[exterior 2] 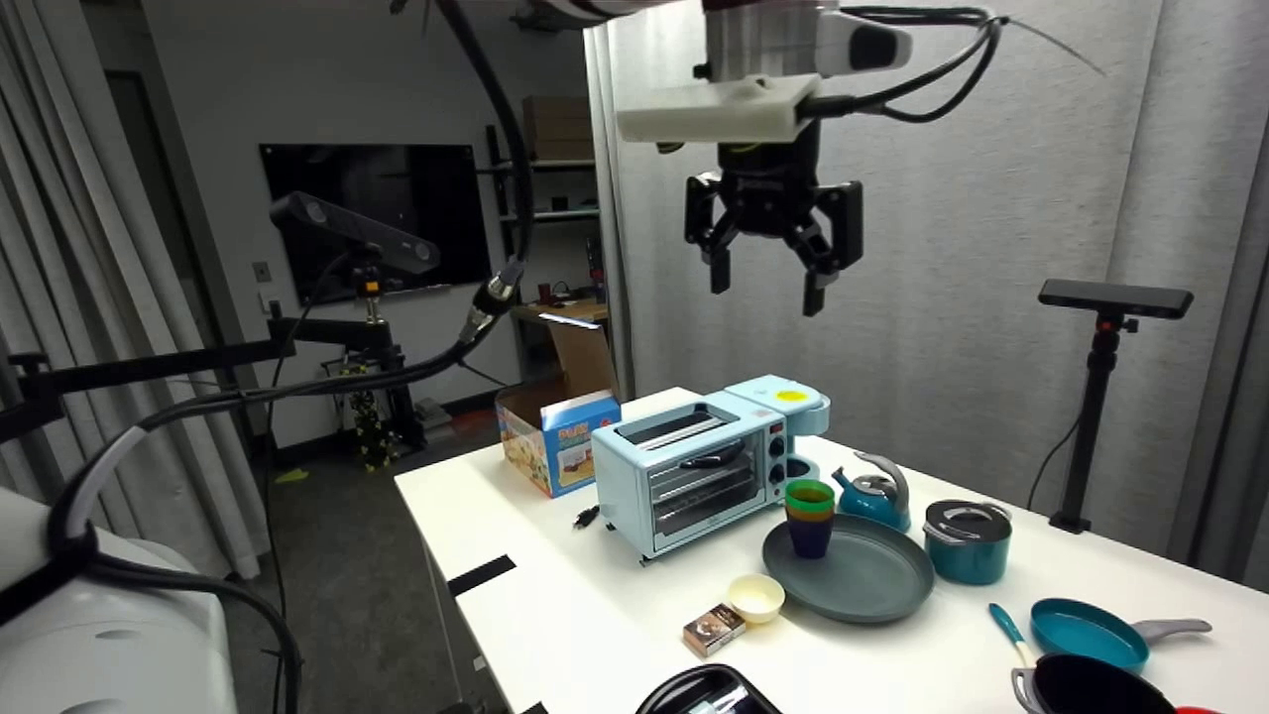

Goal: Pour the contents in the white bowl into the black pot

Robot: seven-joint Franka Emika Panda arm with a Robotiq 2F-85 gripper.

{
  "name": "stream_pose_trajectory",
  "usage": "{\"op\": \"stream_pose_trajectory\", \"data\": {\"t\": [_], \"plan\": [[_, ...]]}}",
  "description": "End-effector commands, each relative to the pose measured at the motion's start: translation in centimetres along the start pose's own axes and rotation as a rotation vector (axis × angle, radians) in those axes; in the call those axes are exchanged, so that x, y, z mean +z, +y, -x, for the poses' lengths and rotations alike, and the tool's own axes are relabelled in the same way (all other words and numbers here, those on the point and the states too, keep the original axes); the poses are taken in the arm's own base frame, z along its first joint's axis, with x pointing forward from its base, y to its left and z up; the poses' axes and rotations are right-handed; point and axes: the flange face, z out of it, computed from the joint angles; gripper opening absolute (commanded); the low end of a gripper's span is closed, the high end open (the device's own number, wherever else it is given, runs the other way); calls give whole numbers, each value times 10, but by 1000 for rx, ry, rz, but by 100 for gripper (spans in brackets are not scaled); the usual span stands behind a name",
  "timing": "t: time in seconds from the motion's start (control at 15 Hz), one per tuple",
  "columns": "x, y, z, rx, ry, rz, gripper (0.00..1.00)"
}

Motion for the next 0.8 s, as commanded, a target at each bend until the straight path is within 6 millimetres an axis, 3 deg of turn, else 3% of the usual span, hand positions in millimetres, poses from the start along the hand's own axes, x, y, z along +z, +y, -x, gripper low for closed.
{"op": "stream_pose_trajectory", "data": {"t": [0.0, 0.07, 0.13, 0.33, 0.73], "plan": [[7, 34, -62, 21, -81, 13, 100], [10, 41, -75, 21, -91, 16, 100], [12, 27, -45, 28, -49, 10, 100], [23, 39, -73, 36, -76, 18, 100], [19, 39, -76, 33, -72, 19, 100]]}}
